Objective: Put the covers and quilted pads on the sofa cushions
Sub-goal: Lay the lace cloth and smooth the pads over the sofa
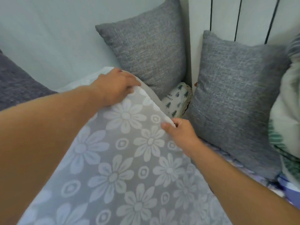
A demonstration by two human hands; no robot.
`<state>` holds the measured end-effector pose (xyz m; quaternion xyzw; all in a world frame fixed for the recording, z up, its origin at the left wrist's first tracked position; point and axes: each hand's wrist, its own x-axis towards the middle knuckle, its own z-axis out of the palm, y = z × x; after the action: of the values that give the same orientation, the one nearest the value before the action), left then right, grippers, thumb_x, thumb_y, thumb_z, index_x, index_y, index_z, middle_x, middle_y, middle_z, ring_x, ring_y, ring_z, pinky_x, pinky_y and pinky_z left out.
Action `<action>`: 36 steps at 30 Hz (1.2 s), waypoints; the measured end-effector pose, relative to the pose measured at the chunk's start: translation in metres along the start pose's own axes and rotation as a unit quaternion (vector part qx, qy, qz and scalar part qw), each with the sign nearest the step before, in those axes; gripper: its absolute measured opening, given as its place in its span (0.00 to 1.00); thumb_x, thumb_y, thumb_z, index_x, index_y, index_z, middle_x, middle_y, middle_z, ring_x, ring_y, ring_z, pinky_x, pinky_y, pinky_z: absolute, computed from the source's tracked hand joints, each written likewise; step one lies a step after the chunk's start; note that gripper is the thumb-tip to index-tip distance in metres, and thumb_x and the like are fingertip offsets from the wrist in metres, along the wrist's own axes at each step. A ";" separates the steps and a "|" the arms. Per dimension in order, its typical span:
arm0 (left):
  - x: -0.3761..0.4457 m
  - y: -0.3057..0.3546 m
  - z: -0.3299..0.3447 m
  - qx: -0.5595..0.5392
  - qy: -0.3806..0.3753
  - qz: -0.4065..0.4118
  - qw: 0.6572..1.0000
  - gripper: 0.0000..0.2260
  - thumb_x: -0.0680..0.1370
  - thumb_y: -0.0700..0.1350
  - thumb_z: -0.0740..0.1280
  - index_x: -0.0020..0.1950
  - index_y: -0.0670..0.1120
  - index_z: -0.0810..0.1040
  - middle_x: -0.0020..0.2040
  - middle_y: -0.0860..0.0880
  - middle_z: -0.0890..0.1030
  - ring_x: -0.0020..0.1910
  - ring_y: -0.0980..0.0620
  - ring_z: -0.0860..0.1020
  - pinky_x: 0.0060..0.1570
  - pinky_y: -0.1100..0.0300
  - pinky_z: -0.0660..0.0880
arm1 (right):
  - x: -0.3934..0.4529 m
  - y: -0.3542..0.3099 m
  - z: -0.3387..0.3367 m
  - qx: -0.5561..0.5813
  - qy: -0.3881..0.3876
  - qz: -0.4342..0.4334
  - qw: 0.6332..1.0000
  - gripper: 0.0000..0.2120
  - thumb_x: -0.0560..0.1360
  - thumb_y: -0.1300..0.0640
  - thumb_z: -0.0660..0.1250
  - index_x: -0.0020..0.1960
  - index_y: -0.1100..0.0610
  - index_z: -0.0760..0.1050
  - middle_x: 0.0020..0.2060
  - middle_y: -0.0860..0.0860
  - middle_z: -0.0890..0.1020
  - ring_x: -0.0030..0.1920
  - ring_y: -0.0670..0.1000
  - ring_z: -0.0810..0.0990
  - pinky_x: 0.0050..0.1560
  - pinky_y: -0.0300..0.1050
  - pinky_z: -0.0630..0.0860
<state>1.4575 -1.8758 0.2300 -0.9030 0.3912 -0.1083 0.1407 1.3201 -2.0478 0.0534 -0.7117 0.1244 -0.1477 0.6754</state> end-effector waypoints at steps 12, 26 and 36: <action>0.015 0.047 0.043 -0.002 0.264 -0.143 0.954 0.05 0.80 0.44 0.61 0.54 0.44 0.70 0.55 0.40 0.73 0.54 0.37 0.72 0.45 0.41 0.70 | 0.014 0.049 0.009 -0.161 0.063 -0.100 0.980 0.18 0.80 0.49 0.66 0.35 0.50 0.63 0.30 0.46 0.72 0.34 0.50 0.73 0.35 0.49 0.67; 0.027 0.077 0.021 0.040 -0.056 0.077 0.995 0.19 0.75 0.72 0.56 0.50 0.63 0.80 0.57 0.59 0.74 0.60 0.48 0.66 0.56 0.44 0.69 | -0.006 0.104 -0.039 -0.142 -0.028 0.003 0.989 0.20 0.79 0.56 0.69 0.35 0.53 0.61 0.31 0.47 0.63 0.33 0.46 0.63 0.33 0.44 0.59; 0.023 0.123 0.047 0.073 0.056 -0.064 0.994 0.09 0.77 0.39 0.62 0.47 0.54 0.70 0.49 0.51 0.76 0.60 0.42 0.68 0.57 0.44 0.61 | -0.040 0.135 -0.054 -0.046 -0.093 0.062 0.993 0.09 0.76 0.49 0.73 0.51 0.51 0.75 0.42 0.46 0.81 0.41 0.46 0.80 0.43 0.44 0.76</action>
<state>1.4044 -1.9650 0.1461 -0.9062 0.3304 -0.1956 0.1771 1.2656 -2.0900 -0.0807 -0.7433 0.1113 -0.0328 0.6588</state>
